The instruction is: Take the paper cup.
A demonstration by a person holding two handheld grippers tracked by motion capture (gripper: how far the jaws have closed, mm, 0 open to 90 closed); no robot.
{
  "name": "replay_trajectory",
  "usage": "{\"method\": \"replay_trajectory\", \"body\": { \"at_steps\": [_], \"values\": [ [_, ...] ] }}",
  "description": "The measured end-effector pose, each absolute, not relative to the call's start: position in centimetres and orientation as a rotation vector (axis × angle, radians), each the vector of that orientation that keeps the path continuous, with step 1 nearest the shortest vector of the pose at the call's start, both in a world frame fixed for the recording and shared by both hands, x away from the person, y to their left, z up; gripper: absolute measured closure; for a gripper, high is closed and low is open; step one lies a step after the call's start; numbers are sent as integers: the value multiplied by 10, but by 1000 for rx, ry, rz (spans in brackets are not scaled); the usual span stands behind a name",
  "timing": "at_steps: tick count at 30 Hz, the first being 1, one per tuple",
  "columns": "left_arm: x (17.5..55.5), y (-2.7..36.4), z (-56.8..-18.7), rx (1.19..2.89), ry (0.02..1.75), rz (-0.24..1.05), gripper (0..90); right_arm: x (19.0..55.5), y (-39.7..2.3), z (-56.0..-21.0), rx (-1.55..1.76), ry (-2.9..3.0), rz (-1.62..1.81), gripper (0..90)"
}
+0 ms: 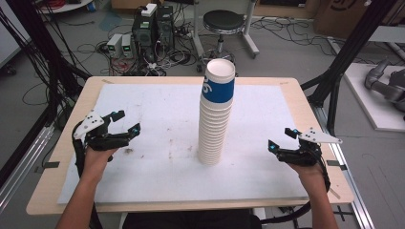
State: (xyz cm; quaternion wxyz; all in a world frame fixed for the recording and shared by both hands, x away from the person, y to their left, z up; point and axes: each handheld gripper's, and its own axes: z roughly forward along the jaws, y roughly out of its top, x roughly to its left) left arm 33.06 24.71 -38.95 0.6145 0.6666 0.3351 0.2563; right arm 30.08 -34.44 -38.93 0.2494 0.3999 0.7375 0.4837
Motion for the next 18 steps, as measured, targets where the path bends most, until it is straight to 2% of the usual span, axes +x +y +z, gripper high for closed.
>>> {"method": "replay_trajectory", "body": {
  "at_steps": [18],
  "values": [
    [329,242,-393,1556,772,571,161,298,-336,-382,1052,2019,1344,149]
  ]
}}
